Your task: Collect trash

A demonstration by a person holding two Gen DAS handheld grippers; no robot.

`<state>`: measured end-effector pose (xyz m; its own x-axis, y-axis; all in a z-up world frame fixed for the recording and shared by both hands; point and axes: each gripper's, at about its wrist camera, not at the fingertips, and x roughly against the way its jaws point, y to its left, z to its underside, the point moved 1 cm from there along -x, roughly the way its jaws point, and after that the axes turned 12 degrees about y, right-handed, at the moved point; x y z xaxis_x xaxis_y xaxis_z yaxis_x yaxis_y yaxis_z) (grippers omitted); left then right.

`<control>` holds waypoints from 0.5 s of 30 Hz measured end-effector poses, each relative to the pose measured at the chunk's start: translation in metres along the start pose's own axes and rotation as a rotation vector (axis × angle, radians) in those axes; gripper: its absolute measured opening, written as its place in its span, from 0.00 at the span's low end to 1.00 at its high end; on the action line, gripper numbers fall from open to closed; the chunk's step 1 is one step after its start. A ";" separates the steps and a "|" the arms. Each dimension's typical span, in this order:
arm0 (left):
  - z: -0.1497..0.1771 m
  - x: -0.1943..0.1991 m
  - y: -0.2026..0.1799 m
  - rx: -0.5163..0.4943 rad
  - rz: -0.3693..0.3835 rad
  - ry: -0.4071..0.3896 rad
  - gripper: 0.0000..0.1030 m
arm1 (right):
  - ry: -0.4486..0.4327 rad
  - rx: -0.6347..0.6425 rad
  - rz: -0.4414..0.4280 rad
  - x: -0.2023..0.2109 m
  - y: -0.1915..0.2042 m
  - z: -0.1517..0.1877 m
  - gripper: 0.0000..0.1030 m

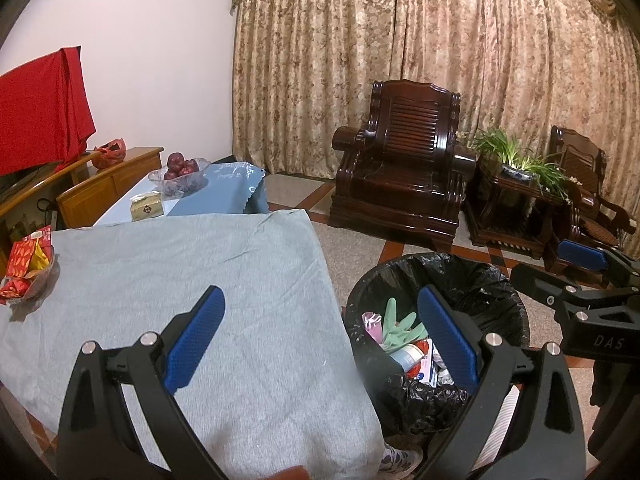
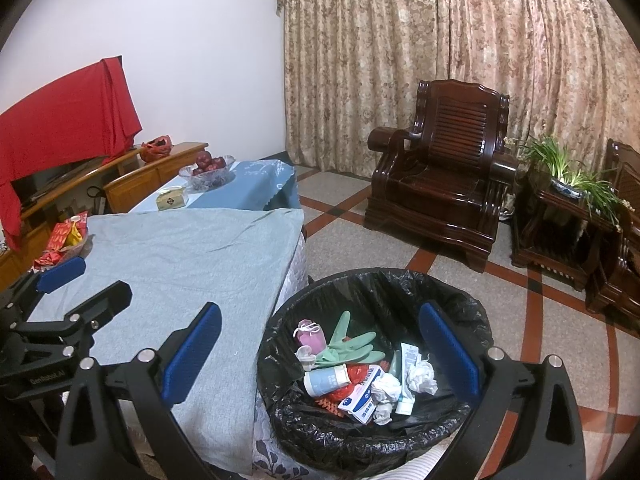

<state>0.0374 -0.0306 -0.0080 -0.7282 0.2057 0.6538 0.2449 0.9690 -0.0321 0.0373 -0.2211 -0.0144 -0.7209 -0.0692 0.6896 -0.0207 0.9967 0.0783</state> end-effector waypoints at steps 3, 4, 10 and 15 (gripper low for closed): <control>-0.001 0.000 -0.001 0.000 0.000 0.001 0.92 | 0.001 0.001 0.000 0.000 0.001 0.000 0.94; -0.001 0.000 -0.001 0.000 0.000 0.001 0.92 | 0.000 0.001 0.000 0.000 0.001 0.000 0.94; 0.000 0.001 0.002 0.000 0.000 0.003 0.92 | 0.001 0.001 0.001 0.000 0.001 -0.001 0.94; -0.001 0.002 0.001 -0.001 -0.002 0.004 0.92 | 0.003 0.001 0.001 0.000 0.001 -0.001 0.94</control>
<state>0.0368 -0.0294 -0.0065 -0.7260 0.2033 0.6570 0.2442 0.9693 -0.0301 0.0380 -0.2197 -0.0140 -0.7191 -0.0683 0.6916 -0.0205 0.9968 0.0772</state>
